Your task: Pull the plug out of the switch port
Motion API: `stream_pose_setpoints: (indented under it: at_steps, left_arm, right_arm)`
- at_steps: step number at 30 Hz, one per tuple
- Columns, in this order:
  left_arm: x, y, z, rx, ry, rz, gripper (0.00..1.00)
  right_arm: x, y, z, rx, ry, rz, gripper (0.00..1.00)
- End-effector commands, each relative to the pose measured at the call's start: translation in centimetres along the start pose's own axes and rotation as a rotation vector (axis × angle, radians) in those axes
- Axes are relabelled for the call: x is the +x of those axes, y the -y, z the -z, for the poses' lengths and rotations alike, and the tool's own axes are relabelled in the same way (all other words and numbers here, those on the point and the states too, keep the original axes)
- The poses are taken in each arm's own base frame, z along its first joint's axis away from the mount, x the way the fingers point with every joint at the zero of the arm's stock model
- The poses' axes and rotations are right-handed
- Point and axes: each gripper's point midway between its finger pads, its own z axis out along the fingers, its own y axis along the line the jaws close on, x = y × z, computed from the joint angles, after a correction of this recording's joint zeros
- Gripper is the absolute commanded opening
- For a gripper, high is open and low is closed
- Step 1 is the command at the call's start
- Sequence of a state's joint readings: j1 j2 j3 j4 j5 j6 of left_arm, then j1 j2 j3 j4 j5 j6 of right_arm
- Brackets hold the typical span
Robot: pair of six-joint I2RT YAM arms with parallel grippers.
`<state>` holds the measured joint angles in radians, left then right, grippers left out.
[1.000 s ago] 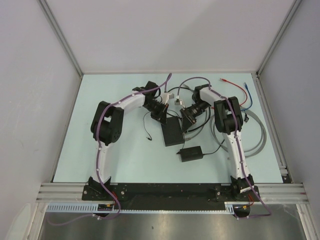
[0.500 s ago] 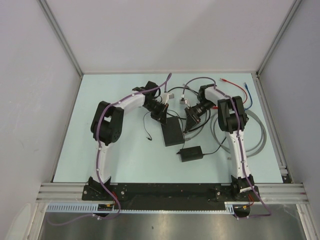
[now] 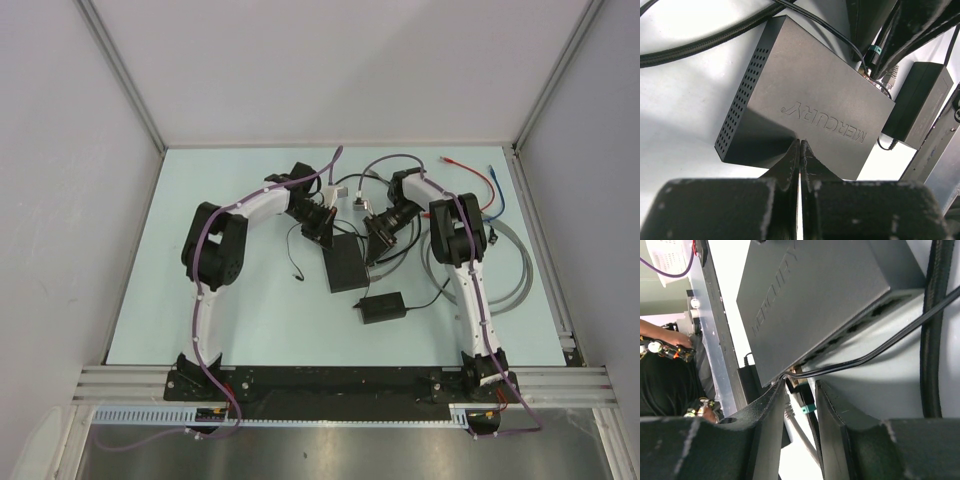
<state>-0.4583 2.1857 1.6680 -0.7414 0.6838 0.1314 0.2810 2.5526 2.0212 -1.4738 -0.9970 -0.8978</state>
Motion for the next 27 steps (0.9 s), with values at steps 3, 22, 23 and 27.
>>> stream_pose_setpoints:
  at_steps: [3, 22, 23, 27]
  left_arm:
    - [0.5, -1.0, -0.8, -0.026, -0.017, 0.003, 0.00]
    - [0.5, -1.3, -1.2, -0.027, -0.022, 0.005, 0.00]
    - [0.6, -1.3, -1.2, -0.028, -0.023, 0.006, 0.00]
    - [0.5, -1.4, -1.3, -0.031, -0.024, 0.006, 0.00]
  right_arm:
    - [3.4, 2.6, -1.2, 0.051, -0.166, -0.051, 0.29]
    - [3.8, 4.8, 1.6, 0.301, -0.310, -0.002, 0.00]
    - [3.9, 4.7, 1.7, 0.304, -0.319, 0.006, 0.00]
    - [4.1, 4.9, 2.2, 0.318, -0.333, 0.017, 0.00]
